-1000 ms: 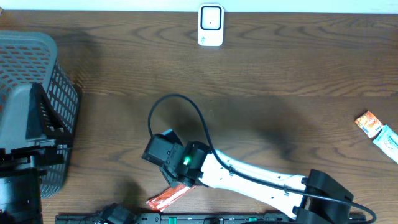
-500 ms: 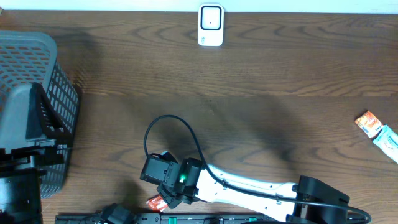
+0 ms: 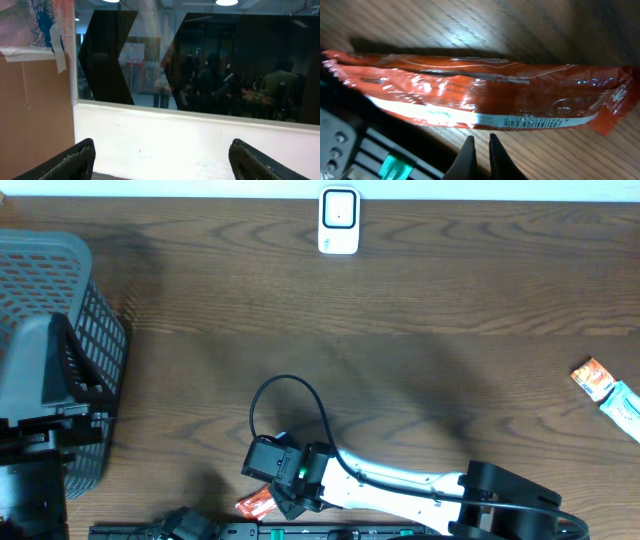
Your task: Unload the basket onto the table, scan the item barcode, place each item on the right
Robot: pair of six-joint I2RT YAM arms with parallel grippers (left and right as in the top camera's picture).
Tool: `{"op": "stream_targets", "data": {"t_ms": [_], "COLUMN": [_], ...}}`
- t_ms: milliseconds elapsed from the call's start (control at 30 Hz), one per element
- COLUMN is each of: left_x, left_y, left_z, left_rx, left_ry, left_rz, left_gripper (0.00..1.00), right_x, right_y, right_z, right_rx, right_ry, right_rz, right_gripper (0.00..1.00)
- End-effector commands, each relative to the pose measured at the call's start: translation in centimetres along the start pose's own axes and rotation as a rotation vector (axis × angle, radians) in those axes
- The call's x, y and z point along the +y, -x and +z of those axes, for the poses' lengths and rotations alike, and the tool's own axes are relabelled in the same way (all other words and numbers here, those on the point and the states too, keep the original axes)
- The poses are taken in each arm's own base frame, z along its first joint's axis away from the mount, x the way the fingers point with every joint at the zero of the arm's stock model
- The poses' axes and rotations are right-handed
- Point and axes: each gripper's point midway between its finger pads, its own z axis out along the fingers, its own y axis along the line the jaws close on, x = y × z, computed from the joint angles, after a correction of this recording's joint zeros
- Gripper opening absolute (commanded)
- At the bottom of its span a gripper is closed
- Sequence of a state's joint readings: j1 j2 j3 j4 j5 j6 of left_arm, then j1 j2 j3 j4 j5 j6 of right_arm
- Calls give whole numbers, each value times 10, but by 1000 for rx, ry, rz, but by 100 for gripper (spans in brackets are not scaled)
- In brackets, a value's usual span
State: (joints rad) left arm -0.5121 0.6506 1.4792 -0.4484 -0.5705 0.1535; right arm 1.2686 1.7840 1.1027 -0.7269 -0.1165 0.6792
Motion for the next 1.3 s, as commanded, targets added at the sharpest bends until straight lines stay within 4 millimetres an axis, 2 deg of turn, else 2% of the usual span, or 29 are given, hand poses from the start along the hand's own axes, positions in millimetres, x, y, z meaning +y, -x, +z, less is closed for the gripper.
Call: {"op": "stream_targets", "data": {"t_ms": [0,267,600,767,1000,1133,1200,1267], "left_x": [1,1,1,1,1,1,1,1], "left_y": [1,0,0,-1,-1,-1,-1,-1], "left_z": [-2,-2,-2,-2,-2,-1,-1,-1], "left_rx": [-4,-4,-1,1,2,2,2,2], "left_ry": [-2,-2,-2,-2,-2,-2,-2,-2], "left_rz": [-12,-11,-9,-8,-7,-7,-7,-7], "left_gripper": [86,86,86,86,86,86,86,86], "right_x": [-11,-11,-31,-61,-103,-137,-139,-129], "right_y": [3,9,32,50,98,127,133,135], "right_z": [14,16,12,7,-3,-14,-16,-20], "right_rx": [21,28,-3,-31,-174,-263,-279,-269], "right_ry": [-19,11,32,13,18,33,53,104], "right_rz": [59,59,153,240,346,390,354,312], "right_gripper": [2,1,1,1,2,1,1,1]}}
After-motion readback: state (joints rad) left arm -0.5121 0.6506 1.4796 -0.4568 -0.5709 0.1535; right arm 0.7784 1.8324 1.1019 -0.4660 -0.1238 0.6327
